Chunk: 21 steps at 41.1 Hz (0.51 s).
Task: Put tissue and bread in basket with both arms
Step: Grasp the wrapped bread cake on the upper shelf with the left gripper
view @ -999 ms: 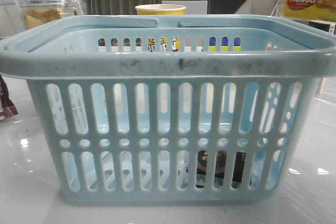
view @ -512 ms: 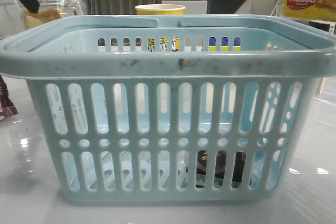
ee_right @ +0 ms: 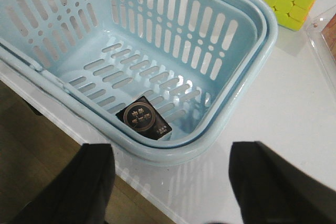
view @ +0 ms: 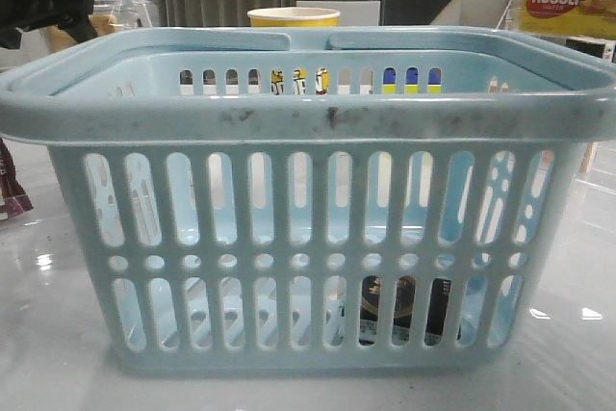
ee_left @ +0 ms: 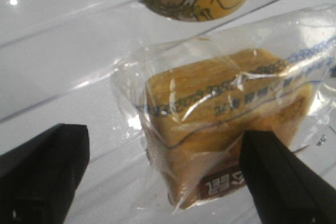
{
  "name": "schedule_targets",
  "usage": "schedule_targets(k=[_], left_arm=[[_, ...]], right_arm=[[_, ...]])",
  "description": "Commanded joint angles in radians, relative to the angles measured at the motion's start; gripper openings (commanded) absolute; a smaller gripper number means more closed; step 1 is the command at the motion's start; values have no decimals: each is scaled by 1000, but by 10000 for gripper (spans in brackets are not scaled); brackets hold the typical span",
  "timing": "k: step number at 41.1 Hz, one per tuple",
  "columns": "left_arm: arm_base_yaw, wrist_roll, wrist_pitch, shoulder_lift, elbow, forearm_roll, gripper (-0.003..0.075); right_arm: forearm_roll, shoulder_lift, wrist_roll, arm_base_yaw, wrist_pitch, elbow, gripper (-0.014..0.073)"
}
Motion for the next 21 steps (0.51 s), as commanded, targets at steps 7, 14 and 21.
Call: schedule_targets(k=[7, 14, 21], left_arm=[[-23, -2, -94, -52, -36, -7, 437], [-39, -2, -63, -55, -36, -7, 250], [-39, -2, 0, -71, -36, -11, 121]], right_arm=[[-10, -4, -11, -1, -69, -26, 561], [-10, -4, -11, -1, -69, -26, 561], [-10, -4, -11, -1, -69, -26, 561]])
